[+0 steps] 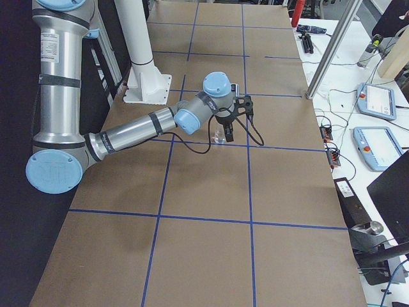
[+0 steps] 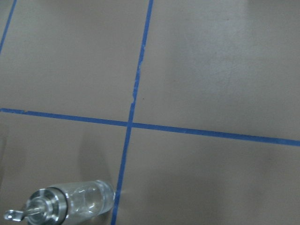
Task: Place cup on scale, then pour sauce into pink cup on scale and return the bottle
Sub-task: 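Move the right gripper to the glass sauce bottle and grasp it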
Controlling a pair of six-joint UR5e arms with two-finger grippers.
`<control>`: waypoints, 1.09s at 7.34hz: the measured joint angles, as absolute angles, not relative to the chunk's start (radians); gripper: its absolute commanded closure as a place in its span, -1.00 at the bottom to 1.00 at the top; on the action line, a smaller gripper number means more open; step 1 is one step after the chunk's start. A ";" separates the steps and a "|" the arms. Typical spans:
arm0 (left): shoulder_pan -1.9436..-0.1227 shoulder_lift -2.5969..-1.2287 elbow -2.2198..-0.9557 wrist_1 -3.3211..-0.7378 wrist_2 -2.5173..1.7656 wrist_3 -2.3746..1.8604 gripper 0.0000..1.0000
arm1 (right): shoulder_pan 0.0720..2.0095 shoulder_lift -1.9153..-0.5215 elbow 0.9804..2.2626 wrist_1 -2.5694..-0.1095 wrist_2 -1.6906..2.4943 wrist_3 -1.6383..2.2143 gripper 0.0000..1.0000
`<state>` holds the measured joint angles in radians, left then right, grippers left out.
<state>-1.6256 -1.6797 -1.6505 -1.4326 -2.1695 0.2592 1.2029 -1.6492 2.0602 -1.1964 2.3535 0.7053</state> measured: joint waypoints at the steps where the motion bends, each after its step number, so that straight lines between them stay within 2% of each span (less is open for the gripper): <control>1: -1.654 -1.637 -1.638 -1.436 -2.204 0.267 -1.00 | 1.130 -1.656 2.103 -1.196 2.293 0.786 -1.00; 5: -1.669 -1.590 -1.650 -1.439 -2.272 0.267 -1.00 | 0.764 -1.713 2.279 -1.187 1.914 1.096 -1.00; 8: -1.669 -1.589 -1.660 -1.439 -2.281 0.265 -1.00 | 0.502 -1.753 2.310 -1.185 1.522 1.176 -1.00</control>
